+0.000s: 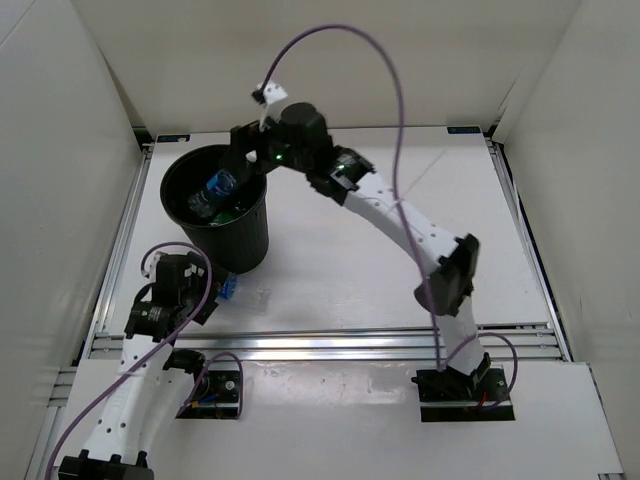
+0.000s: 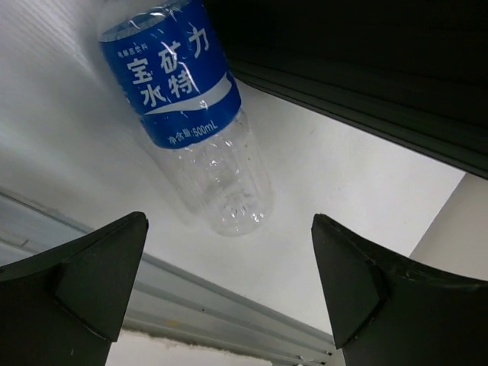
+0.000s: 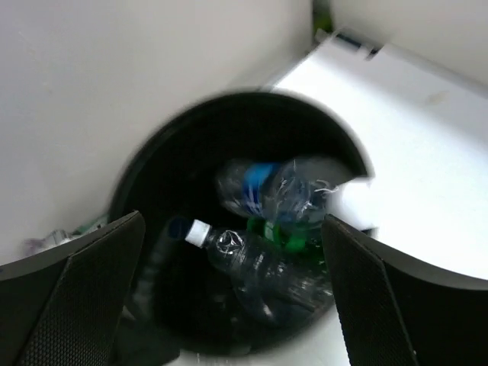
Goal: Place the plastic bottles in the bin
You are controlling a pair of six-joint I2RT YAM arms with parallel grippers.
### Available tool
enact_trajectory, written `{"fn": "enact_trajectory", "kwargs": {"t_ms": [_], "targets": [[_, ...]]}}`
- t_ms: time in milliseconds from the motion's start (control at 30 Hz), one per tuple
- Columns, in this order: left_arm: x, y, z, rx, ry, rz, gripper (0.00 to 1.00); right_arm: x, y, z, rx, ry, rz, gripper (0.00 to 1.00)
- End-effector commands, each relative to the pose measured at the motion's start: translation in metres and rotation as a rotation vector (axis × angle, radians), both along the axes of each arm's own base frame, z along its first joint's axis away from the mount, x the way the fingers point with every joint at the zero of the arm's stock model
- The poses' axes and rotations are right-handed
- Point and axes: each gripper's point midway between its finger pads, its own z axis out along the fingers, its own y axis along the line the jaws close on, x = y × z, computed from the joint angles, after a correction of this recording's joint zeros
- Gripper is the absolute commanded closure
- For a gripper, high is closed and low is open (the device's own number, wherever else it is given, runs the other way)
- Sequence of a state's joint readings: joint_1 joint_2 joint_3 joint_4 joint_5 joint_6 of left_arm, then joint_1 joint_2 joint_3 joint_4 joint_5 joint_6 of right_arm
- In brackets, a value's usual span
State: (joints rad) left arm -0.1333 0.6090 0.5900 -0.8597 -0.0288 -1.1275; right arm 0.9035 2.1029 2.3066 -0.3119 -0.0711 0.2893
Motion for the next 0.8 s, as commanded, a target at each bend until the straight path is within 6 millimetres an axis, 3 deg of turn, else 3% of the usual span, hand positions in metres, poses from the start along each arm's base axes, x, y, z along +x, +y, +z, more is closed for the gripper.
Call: {"fn": "enact_trajectory", "kwargs": {"t_ms": [0,33,100,133,167,333,500,633,767], "targets": [[0.013,-0.003,-0.006,-0.057,-0.067,0.052,0.00,-0.044,-0.111,0.203,0.269,-0.315,-0.102,0.00],[0.010,0.000,-0.024,-0.060,-0.045,0.083,0.00,-0.048,-0.122,0.207,0.255,-0.307,-0.111,0.00],[0.016,0.003,-0.029,-0.102,-0.087,0.149,0.00,-0.063,-0.139,0.196,0.198,-0.262,-0.108,0.00],[0.013,0.005,-0.047,-0.098,-0.065,0.169,0.00,-0.067,-0.143,0.188,0.180,-0.235,-0.107,0.00],[0.016,0.008,-0.049,-0.099,-0.086,0.195,0.00,-0.076,-0.150,0.175,0.144,-0.191,-0.097,0.00],[0.008,0.023,-0.095,-0.070,-0.042,0.296,0.00,-0.106,-0.154,0.137,0.042,-0.031,-0.008,0.00],[0.014,0.030,-0.090,-0.068,-0.090,0.341,0.00,-0.134,-0.157,0.116,-0.024,0.046,0.034,0.00],[0.022,0.034,-0.074,-0.081,-0.163,0.365,0.00,-0.137,-0.157,0.107,-0.042,0.071,0.030,0.00],[0.022,0.044,-0.075,-0.054,-0.188,0.411,0.00,-0.137,-0.156,0.102,-0.064,0.088,0.030,0.00]]}}
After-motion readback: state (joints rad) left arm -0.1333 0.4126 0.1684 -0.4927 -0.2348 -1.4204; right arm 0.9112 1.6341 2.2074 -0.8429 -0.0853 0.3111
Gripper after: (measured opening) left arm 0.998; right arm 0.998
